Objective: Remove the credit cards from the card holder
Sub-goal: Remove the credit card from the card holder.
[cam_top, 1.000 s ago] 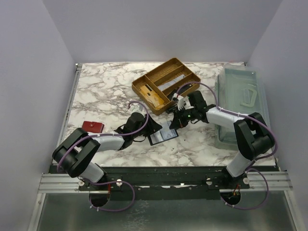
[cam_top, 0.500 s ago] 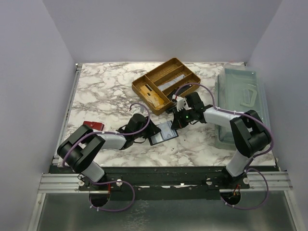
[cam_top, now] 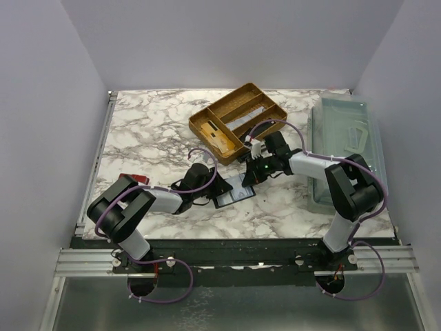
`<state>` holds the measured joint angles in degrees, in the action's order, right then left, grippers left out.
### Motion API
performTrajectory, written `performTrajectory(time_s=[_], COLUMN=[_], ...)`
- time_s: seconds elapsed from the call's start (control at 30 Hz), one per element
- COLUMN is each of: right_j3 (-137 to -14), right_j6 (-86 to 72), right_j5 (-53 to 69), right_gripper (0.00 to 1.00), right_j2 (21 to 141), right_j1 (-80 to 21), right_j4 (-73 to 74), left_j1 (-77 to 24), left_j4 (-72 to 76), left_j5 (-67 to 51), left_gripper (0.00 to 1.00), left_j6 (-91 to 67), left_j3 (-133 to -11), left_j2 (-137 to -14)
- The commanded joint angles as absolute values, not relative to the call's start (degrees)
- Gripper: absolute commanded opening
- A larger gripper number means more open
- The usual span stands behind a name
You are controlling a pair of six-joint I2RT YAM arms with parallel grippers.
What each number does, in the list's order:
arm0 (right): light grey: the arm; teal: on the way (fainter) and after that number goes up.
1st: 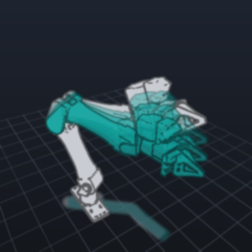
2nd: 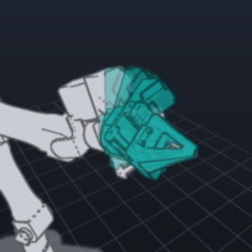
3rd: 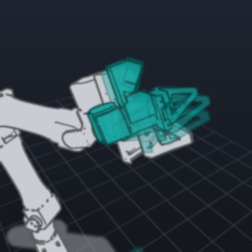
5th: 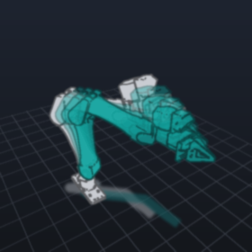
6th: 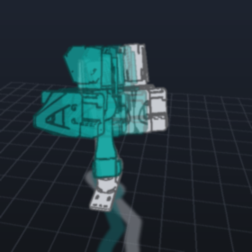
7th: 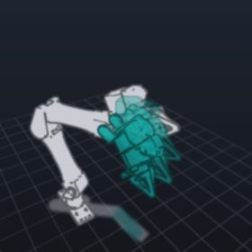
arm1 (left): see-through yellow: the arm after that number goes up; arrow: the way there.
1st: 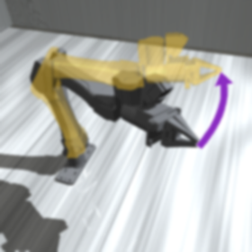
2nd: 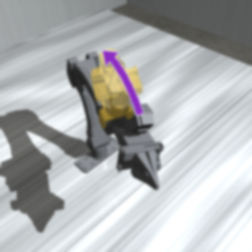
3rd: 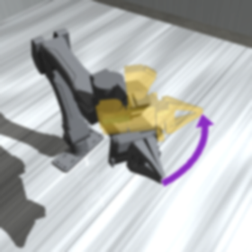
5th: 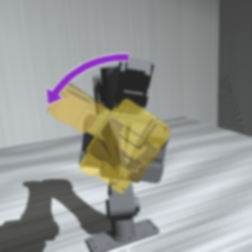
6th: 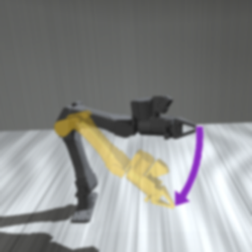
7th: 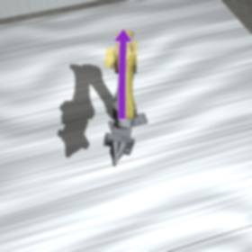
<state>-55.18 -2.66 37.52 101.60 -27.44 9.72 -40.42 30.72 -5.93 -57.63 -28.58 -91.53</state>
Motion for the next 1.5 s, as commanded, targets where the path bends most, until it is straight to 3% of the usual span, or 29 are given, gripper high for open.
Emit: performTrajectory(time_s=[0.0,0.13,0.47,0.8,1.1,1.47], right_j3=[-56.4,-56.4,-57.1,-56.1,-55.0,-56.0], right_j6=[-3.7,-3.6,-6.5,-10.8,-11.2,-10.9], right_j5=[37.6,39.2,53.4,56.2,47.7,43.5], right_gripper=[0.14,0.22,0.26,0.28,0.30,0.37], right_j2=[103.3,103.9,107.0,108.0,104.4,106.2], right_j1=[-27.9,-27.9,-27.9,-25.8,-24.4,-24.4], right_j4=[11.1,11.3,11.8,9.4,8.4,10.4], left_j1=[-40.7,-40.7,-40.5,-39.9,-39.9,-40.0], left_j4=[32.4,32.6,33.2,35.0,27.7,23.0], left_j5=[-7.5,-7.5,-8.6,-9.2,-5.4,-5.3], left_gripper=[0.36,0.38,0.43,0.41,0.45,0.26], left_j6=[-57.6,-57.7,-60.1,-62.2,-56.7,-54.0], left_j3=[-27.7,-27.5,-26.8,-24.6,-24.5,-28.2], left_j2=[-92.6,-92.3,-93.1,-92.4,-85.6,-89.4])
